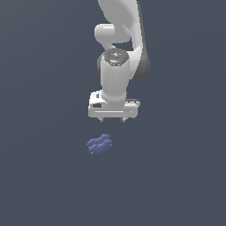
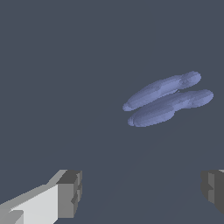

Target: Pick up the object and move it to a goal position.

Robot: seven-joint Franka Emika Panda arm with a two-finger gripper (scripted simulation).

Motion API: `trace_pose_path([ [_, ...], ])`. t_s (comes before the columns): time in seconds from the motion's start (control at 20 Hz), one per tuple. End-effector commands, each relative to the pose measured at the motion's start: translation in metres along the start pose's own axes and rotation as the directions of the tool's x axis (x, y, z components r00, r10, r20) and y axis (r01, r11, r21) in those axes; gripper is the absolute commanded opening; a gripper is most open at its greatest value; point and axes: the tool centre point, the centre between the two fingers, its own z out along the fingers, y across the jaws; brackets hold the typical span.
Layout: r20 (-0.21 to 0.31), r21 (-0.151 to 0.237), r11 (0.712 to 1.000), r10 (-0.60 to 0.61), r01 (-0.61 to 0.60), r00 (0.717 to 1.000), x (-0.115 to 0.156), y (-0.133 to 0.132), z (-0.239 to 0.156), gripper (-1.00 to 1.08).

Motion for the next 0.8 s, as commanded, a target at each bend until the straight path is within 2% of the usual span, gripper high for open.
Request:
trace_pose_path([
  [0.0,0.000,0.000,1.000,0.000,0.000,1.000,0.000,0.000,0.000,1.00],
  [0.4,-0.028,-0.022,0.998,-0.055,0.055,0.998,0.006,-0.004,-0.016,1.00],
  [0.75,-0.027,-0.021,0.999,-0.047,0.047,0.999,0.007,-0.004,-0.015,1.00],
])
